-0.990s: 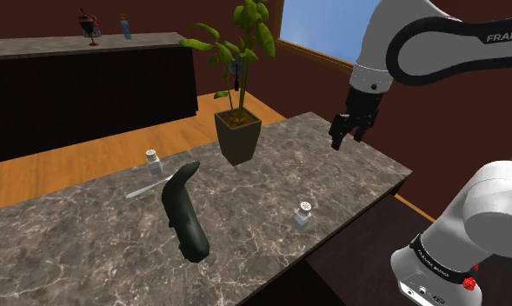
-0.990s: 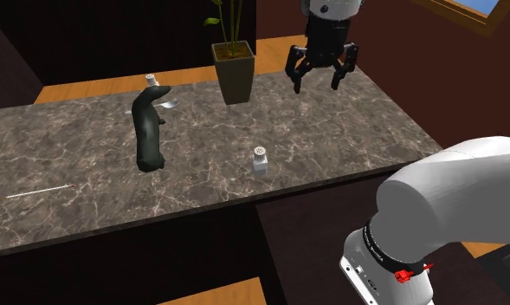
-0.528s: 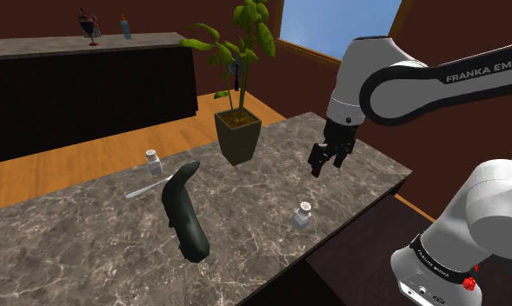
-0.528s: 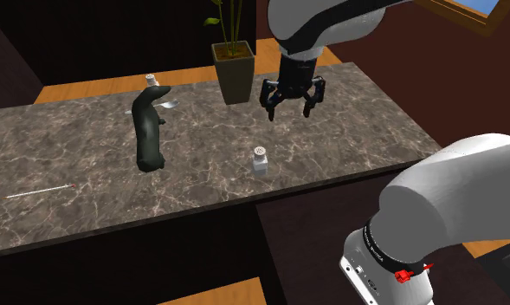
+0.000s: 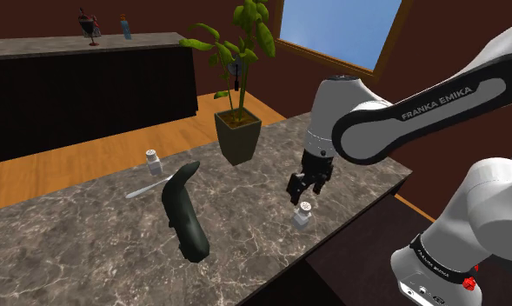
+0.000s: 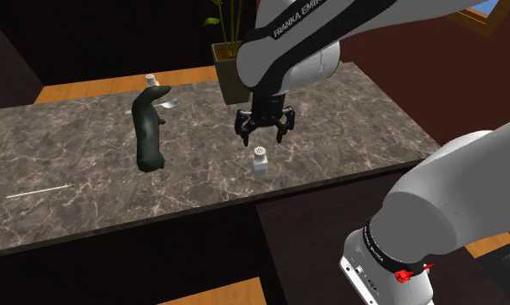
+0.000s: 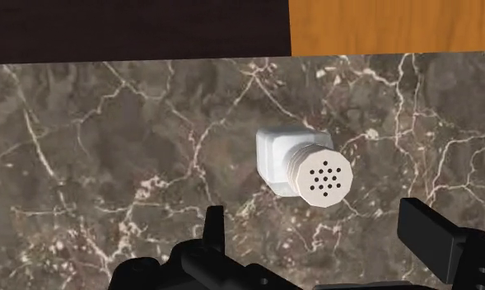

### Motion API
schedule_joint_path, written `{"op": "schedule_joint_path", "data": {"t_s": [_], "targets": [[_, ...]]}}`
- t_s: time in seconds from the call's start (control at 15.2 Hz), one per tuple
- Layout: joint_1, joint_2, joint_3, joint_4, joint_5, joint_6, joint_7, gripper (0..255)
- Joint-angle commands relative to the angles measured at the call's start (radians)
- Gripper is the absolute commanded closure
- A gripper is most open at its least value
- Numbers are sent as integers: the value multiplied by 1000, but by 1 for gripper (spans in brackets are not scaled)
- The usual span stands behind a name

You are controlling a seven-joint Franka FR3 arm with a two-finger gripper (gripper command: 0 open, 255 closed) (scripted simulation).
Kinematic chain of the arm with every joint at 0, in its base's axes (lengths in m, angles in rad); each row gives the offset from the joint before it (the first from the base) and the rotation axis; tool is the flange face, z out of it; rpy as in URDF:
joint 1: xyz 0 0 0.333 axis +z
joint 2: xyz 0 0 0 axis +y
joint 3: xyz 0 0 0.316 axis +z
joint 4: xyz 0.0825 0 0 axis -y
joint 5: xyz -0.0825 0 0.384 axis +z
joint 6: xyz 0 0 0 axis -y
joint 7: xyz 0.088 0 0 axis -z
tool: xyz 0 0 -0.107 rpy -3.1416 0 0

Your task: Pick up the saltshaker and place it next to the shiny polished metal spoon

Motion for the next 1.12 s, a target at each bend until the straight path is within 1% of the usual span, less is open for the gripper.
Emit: {"op": "schedule_joint_path", "data": {"t_s": [0.0, 0.4, 0.92, 0.99, 1.06], "targets": [[9, 45, 10, -3, 14, 50, 0, 0], [20, 137, 25, -28, 34, 168, -9, 0], [20, 137, 25, -28, 34, 168, -9, 0], [20, 137, 25, -28, 34, 168, -9, 255], [20, 137, 25, -28, 34, 168, -9, 255]]}}
